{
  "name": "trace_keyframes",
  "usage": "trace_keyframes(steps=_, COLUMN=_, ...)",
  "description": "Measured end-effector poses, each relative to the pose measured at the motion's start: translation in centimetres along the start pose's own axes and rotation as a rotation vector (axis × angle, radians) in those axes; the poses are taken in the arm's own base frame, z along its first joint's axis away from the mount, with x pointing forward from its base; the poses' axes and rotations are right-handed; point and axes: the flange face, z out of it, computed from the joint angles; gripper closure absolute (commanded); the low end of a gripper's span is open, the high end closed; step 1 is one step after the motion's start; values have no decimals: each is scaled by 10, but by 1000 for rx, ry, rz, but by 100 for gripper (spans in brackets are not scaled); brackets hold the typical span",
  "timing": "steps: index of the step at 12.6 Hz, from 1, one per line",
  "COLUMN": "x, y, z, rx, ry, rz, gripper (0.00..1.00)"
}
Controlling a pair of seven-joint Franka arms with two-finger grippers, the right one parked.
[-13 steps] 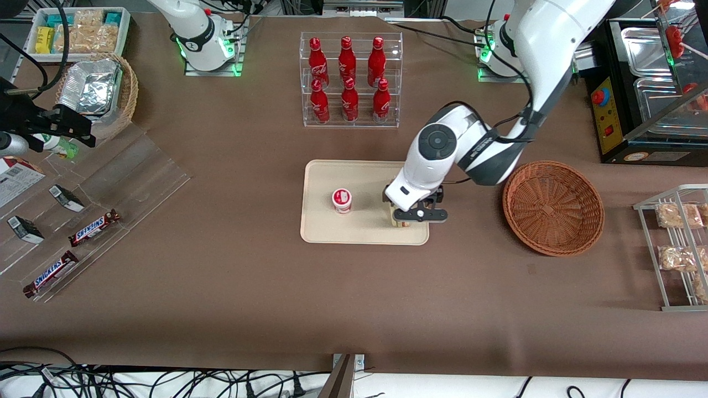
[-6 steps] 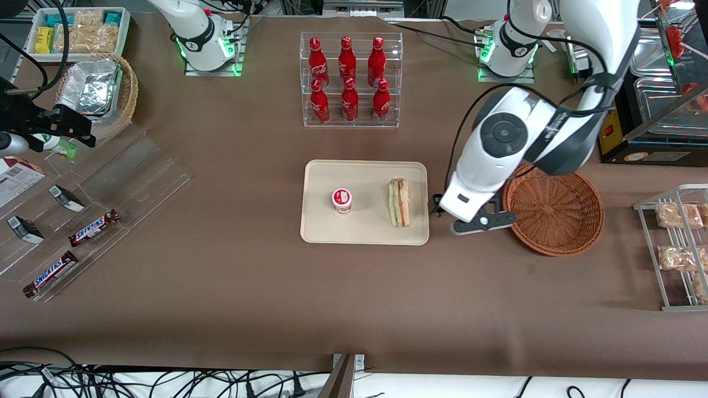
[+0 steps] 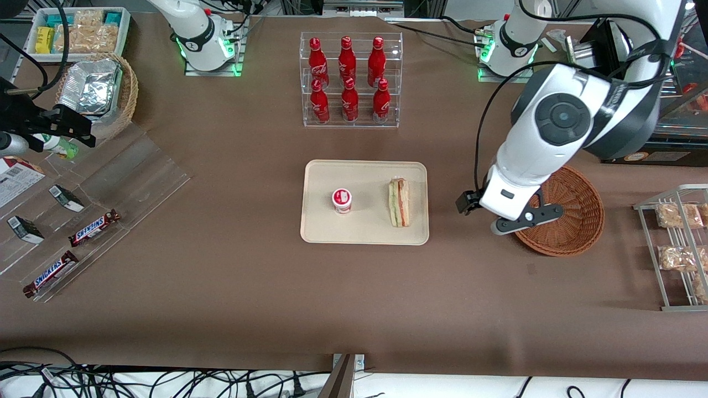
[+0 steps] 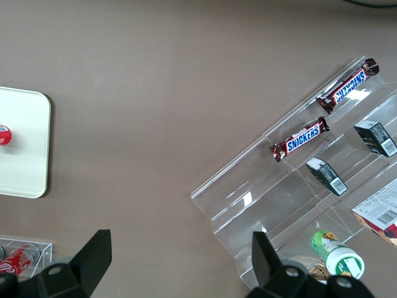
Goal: Place sandwich from basket to tray
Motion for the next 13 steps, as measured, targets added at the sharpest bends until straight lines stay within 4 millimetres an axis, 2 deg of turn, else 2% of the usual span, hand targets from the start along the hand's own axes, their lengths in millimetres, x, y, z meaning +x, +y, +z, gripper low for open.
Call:
trace_keyframes(steps=4, x=18, y=-33, z=-17, rx=-22, ry=-39, rz=18, gripper=0)
trace_keyframes(steps=8, x=14, y=-67, z=-54, rx=-39, ry=-69, rz=85, gripper=0)
trace_keyframes(steps=11, x=6, y=-116, z=-96, rx=-30, ry=-70, rz=154, gripper=0)
trace_keyframes(steps=13, x=2, y=-152, z=-117, rx=-15, ry=-65, rz=191, gripper=0)
